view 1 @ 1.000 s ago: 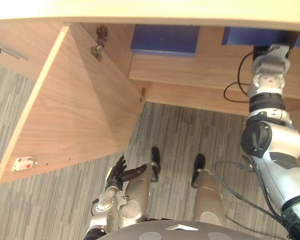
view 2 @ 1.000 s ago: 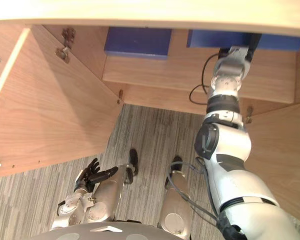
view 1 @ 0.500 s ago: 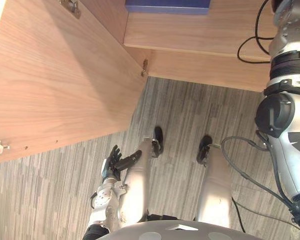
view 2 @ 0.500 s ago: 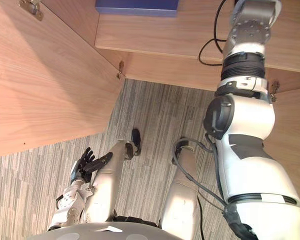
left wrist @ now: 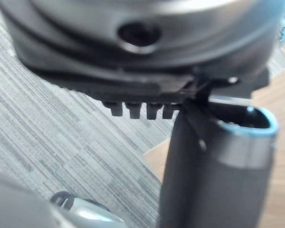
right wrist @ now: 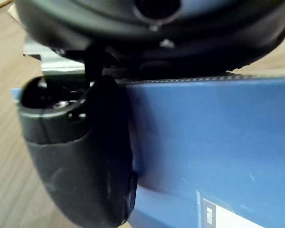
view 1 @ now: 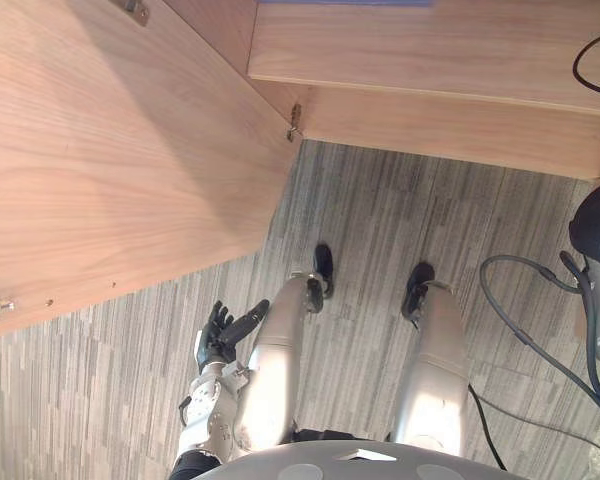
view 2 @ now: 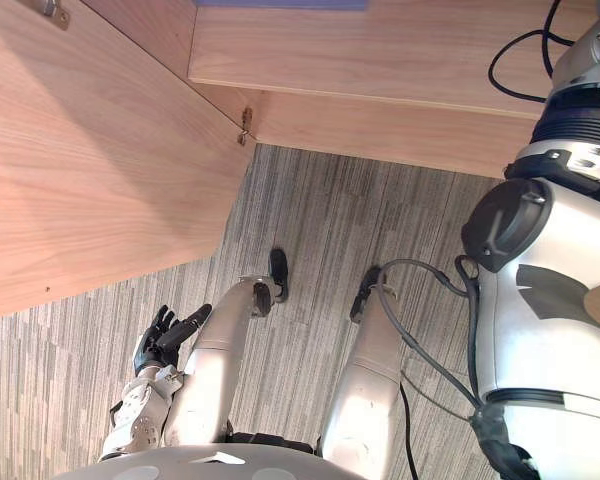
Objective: Walk over to the cabinet, pick up the folder, carry it to the office cabinet, place the folder inside the office cabinet, then close the office cabinet door
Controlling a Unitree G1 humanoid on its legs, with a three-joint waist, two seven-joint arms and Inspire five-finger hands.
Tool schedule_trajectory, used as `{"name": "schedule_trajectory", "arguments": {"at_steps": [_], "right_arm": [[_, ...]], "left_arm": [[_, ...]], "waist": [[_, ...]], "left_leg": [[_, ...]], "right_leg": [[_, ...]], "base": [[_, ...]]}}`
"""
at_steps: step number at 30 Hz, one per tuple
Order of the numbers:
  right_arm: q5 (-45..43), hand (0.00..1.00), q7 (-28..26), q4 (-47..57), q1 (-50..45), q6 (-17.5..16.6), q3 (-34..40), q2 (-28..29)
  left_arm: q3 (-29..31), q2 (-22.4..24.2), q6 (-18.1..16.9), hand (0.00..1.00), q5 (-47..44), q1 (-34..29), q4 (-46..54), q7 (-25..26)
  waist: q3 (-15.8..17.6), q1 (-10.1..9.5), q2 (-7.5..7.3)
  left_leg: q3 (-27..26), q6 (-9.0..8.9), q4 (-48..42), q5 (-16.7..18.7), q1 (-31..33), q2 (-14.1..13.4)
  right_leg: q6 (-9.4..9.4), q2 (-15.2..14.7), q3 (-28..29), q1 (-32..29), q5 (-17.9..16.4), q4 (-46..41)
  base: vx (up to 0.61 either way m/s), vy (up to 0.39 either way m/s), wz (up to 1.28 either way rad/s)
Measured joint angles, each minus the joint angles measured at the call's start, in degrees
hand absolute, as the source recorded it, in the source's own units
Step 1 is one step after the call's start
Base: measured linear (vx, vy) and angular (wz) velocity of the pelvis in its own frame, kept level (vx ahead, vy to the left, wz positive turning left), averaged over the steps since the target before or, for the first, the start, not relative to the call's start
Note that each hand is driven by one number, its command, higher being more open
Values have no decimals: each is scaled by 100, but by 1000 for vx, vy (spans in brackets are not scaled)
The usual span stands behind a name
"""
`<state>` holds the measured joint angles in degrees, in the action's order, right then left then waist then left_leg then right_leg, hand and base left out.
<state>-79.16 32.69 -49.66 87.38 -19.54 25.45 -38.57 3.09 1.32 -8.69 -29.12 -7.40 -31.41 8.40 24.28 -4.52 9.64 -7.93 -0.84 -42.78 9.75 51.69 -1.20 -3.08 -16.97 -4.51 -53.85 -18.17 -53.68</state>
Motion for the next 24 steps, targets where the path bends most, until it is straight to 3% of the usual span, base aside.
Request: {"name": "schedule_trajectory", "arguments": {"at_steps": [2, 3, 8, 12, 20, 24], "right_arm": [[0, 0, 29, 0, -31, 4, 2, -3], [1, 100, 32, 0, -67, 9, -1, -4], [0, 100, 72, -2, -111, 58, -153, -4], [2, 100, 37, -2, -120, 282, -673, -112], [60, 100, -416, -4, -205, 559, -1228, -213], [353, 100, -616, -192, -398, 1049, -1305, -254]], "left_arm": [[-3, 0, 5, 100, -5, -8, 35, 5], [-18, 0, 6, 100, -12, -18, 79, 6], [-154, -1, 11, 100, -218, -293, 516, 1], [-238, -8, 15, 100, -231, -450, 725, -28], [-332, -48, 167, 100, -450, -475, 927, -43], [-393, -47, 238, 100, -449, -740, 1318, -128]], "waist": [[0, 13, 0], [0, 13, 1], [2, 8, 10], [2, -4, 13], [3, -4, 14], [3, 15, 13]], "left_leg": [[-1, -10, -13, -3, 23, 0], [5, -25, -15, -13, 45, -1], [31, -43, -106, -24, 189, -27], [29, -44, -141, -23, 190, -34], [37, -44, -228, -21, 203, -44], [25, -39, -223, -19, 155, -47]], "right_leg": [[13, -3, 8, -42, -24, -40], [23, -3, 7, -73, -31, -66], [49, 3, -9, -218, -50, -179], [48, 3, 2, -222, -54, -216], [43, -2, 5, -214, -57, -269], [49, -9, 3, -163, -53, -256]], "base": [[-33, -22, 1], [-47, -33, 3], [-46, -26, 3], [-45, -6, 0], [-45, 1, 0], [-25, -1, 0]]}}
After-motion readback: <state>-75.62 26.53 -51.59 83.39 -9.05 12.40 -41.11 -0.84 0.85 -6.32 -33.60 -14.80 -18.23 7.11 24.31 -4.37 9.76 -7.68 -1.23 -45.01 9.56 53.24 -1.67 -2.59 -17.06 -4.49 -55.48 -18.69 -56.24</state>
